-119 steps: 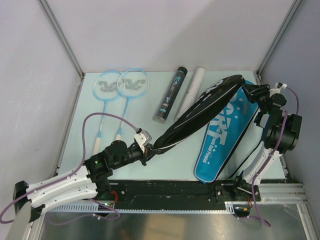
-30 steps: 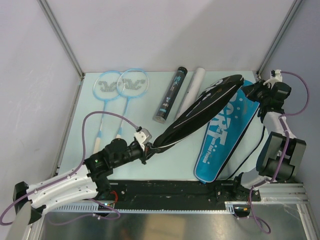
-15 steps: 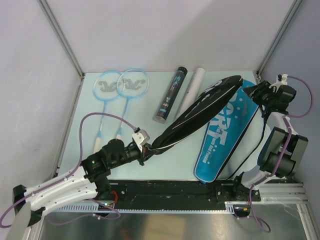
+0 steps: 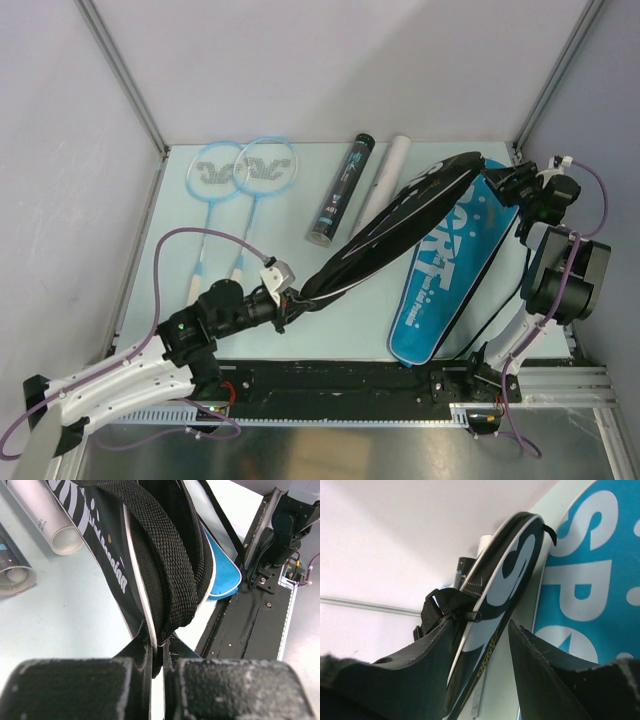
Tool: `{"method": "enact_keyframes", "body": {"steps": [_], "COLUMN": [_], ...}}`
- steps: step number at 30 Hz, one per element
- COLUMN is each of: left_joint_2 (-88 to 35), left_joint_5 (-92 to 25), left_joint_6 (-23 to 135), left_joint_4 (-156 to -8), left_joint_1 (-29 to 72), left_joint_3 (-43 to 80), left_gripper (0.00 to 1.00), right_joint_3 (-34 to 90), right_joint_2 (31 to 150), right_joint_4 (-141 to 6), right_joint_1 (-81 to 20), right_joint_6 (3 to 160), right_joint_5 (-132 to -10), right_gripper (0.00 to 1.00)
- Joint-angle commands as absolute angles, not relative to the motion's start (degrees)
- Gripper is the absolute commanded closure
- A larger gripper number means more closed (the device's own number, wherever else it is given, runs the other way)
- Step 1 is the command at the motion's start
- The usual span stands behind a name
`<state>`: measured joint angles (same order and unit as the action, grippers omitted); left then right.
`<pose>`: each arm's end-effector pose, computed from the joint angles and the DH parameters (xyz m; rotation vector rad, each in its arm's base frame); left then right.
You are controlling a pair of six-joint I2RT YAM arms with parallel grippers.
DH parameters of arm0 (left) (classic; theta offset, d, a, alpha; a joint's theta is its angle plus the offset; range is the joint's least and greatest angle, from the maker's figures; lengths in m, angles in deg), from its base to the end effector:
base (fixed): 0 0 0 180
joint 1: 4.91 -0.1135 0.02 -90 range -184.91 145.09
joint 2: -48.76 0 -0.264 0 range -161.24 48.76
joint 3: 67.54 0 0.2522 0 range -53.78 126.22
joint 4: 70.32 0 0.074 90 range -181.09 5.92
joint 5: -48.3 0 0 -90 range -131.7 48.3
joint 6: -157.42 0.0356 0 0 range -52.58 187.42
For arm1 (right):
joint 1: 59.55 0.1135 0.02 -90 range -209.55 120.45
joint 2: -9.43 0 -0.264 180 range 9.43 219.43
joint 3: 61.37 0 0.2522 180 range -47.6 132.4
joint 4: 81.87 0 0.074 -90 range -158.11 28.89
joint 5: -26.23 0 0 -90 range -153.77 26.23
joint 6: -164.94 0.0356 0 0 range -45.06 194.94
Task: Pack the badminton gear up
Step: Zip the racket bag at the center of the board.
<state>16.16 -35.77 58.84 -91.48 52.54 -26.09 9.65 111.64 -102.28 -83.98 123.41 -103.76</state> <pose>0.0796 -0.1315 0.2712 0.8483 1.6777 -0.9058 0.3655 -0.1409 0.2220 0.6079 1.6986 0.9125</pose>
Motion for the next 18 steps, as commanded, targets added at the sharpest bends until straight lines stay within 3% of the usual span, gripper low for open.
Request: {"method": "enact_keyframes", "body": {"steps": [1, 18], "left_joint_2": [17.75, 18.03], "left_joint_5": [-32.64, -31.59], "left_joint_6": [58.01, 58.1], "left_joint_4": [-88.14, -87.73], "left_joint_1": [52.23, 52.27], "left_joint_3": [-24.39, -24.93], "left_gripper": [1.0, 1.0], "right_joint_3": [11.72, 11.81], "right_joint_2": [114.76, 119.28], "right_joint_4": [-116.8, -127.72], "right_joint_1": [-83.48, -81.7], "right_joint_6": [131.21, 136.64], "right_joint_5": [-105.35, -105.73], "right_gripper": [0.49, 0.69]}}
